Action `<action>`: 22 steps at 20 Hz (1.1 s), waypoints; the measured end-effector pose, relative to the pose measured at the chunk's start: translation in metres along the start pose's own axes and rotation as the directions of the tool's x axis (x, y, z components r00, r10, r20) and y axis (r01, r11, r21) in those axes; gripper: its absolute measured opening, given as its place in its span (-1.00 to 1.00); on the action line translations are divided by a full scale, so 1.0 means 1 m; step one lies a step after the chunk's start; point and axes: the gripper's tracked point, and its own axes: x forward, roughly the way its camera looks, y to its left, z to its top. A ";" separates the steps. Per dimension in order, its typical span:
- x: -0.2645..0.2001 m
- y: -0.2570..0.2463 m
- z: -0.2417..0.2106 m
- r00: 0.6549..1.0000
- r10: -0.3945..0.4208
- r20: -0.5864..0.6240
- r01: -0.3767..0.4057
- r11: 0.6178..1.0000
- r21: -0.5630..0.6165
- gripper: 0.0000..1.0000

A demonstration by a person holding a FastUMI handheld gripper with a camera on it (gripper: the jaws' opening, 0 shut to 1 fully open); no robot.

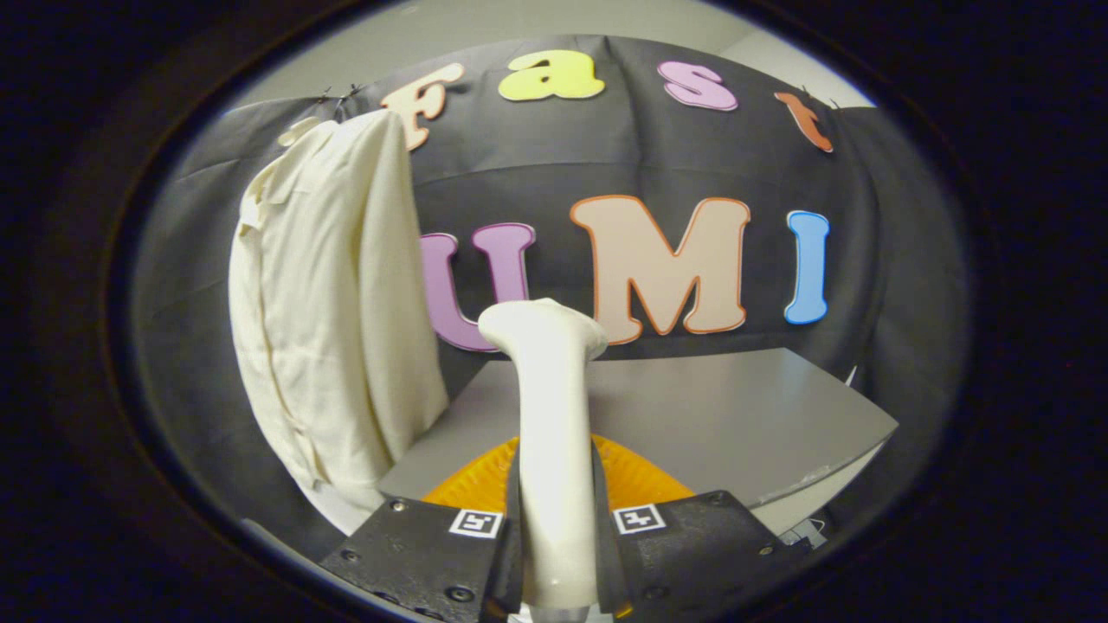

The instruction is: Iron the clothes twice with a garment steamer, once on the left side and once on the right side.

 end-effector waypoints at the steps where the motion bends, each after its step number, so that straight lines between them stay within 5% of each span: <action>1: -0.013 0.016 0.000 1.000 0.005 -0.003 -0.005 1.000 -0.007 -0.35; 11: -0.155 0.174 0.031 0.992 -0.087 0.095 0.083 0.996 0.040 -0.36; 22: -0.208 0.355 0.036 0.986 0.016 0.163 -0.030 0.996 0.081 -0.37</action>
